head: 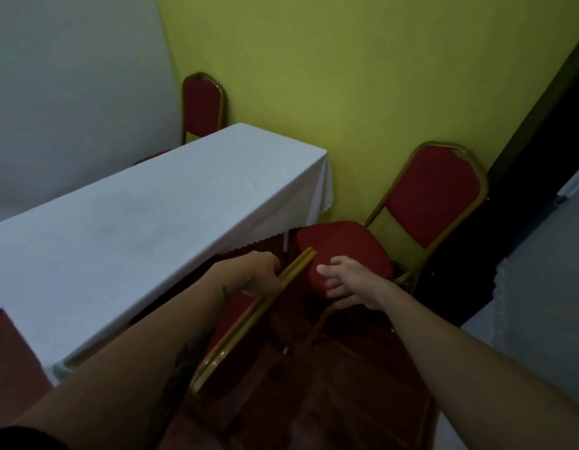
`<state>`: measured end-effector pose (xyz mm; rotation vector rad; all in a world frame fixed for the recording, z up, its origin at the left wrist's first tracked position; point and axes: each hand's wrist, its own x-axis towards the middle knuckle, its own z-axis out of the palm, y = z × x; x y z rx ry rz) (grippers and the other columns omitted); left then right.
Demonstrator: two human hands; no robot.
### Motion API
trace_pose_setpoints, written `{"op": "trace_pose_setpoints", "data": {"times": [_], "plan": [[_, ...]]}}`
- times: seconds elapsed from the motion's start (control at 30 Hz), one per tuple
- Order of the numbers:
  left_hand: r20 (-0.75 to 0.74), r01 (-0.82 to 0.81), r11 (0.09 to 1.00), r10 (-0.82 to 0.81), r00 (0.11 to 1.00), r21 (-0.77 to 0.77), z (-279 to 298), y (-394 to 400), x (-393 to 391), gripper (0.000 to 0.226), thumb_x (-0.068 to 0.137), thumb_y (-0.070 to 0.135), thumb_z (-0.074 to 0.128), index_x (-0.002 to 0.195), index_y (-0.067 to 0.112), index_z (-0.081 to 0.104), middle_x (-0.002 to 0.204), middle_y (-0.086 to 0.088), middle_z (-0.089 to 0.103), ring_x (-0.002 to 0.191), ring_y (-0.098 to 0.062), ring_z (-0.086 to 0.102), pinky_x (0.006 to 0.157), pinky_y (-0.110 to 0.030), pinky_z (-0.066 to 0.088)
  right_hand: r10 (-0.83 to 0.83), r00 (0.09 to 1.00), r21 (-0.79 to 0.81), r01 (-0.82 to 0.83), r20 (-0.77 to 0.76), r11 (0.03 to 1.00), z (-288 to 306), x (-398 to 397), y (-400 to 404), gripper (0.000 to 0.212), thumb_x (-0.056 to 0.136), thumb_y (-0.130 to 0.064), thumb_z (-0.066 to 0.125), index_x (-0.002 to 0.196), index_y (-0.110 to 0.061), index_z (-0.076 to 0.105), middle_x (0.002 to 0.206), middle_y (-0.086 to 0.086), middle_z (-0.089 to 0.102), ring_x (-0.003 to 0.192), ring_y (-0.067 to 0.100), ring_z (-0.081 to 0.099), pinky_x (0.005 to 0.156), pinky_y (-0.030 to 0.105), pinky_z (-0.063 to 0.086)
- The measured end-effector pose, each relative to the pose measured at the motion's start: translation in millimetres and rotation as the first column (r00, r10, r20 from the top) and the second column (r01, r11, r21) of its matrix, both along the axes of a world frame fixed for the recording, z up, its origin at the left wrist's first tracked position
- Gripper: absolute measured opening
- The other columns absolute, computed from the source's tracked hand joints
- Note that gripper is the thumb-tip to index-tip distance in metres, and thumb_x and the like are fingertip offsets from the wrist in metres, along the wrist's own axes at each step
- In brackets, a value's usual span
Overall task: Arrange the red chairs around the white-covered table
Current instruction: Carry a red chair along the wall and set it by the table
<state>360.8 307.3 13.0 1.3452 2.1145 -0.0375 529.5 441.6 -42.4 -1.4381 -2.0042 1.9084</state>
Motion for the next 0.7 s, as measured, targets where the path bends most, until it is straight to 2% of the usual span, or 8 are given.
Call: {"op": "trace_pose_setpoints", "data": {"times": [0.1, 0.23, 0.4, 0.47, 0.6, 0.7], "plan": [[-0.024, 0.015, 0.996, -0.013, 1.0, 0.083, 13.4, 46.3, 16.4, 0.039, 0.086, 0.035, 0.056, 0.119, 0.017, 0.066, 0.115, -0.005, 0.068, 0.101, -0.025, 0.066, 0.091, -0.043, 0.057, -0.043, 0.998, 0.103, 0.039, 0.038, 0.994, 20.2, 30.6, 59.4, 0.071, 0.098, -0.034, 0.067, 0.159, -0.017, 0.034, 0.134, 0.014, 0.058, 0.117, 0.03, 0.063, 0.089, 0.044, 0.059], [-0.028, 0.047, 0.973, -0.042, 0.999, 0.224, 28.7, 109.8, 30.5, 0.035, 0.088, 0.032, 0.057, 0.119, 0.021, 0.07, 0.116, -0.002, 0.07, 0.104, -0.024, 0.066, 0.087, -0.036, 0.053, -0.105, 0.991, 0.187, 0.088, 0.08, 0.978, 46.2, 60.6, 129.9, 0.059, 0.101, -0.026, 0.064, 0.155, -0.016, 0.04, 0.129, 0.01, 0.056, 0.114, 0.027, 0.06, 0.088, 0.043, 0.056], [-0.02, 0.077, 0.947, -0.075, 0.997, 0.311, 44.3, 199.2, 30.2, 0.046, 0.091, 0.021, 0.053, 0.135, 0.018, 0.062, 0.13, -0.009, 0.067, 0.118, -0.028, 0.063, 0.099, -0.037, 0.051, -0.2, 0.974, 0.298, 0.16, 0.109, 0.941, 64.2, 83.0, 209.7, 0.057, 0.1, -0.025, 0.065, 0.153, -0.019, 0.043, 0.139, 0.009, 0.055, 0.116, 0.026, 0.061, 0.091, 0.045, 0.058], [-0.024, 0.102, 0.925, -0.1, 0.995, 0.366, 48.3, 236.9, 26.4, 0.046, 0.091, 0.016, 0.051, 0.136, 0.016, 0.062, 0.129, -0.01, 0.068, 0.119, -0.028, 0.063, 0.098, -0.035, 0.049, -0.237, 0.964, 0.342, 0.183, 0.122, 0.922, 67.5, 89.7, 239.4, 0.059, 0.1, -0.025, 0.064, 0.154, -0.021, 0.041, 0.141, 0.008, 0.054, 0.117, 0.026, 0.06, 0.094, 0.047, 0.059], [0.018, 0.106, 0.879, -0.129, 0.991, 0.465, 48.5, 319.4, 17.5, 0.048, 0.09, 0.013, 0.046, 0.135, 0.016, 0.063, 0.134, -0.011, 0.066, 0.121, -0.028, 0.062, 0.1, -0.036, 0.051, -0.321, 0.934, 0.402, 0.236, 0.157, 0.884, 74.3, 98.7, 294.7, 0.063, 0.1, -0.024, 0.064, 0.157, -0.022, 0.037, 0.155, 0.009, 0.044, 0.132, 0.029, 0.052, 0.094, 0.044, 0.056], [0.04, 0.17, 0.874, -0.211, 0.977, 0.455, 48.8, 375.3, 17.2, 0.049, 0.091, 0.013, 0.046, 0.139, 0.016, 0.059, 0.139, -0.009, 0.062, 0.124, -0.027, 0.059, 0.099, -0.036, 0.05, -0.363, 0.913, 0.403, 0.265, 0.188, 0.876, 78.3, 105.4, 330.5, 0.067, 0.101, -0.023, 0.061, 0.16, -0.021, 0.03, 0.152, 0.008, 0.043, 0.122, 0.025, 0.05, 0.097, 0.042, 0.05]]}}
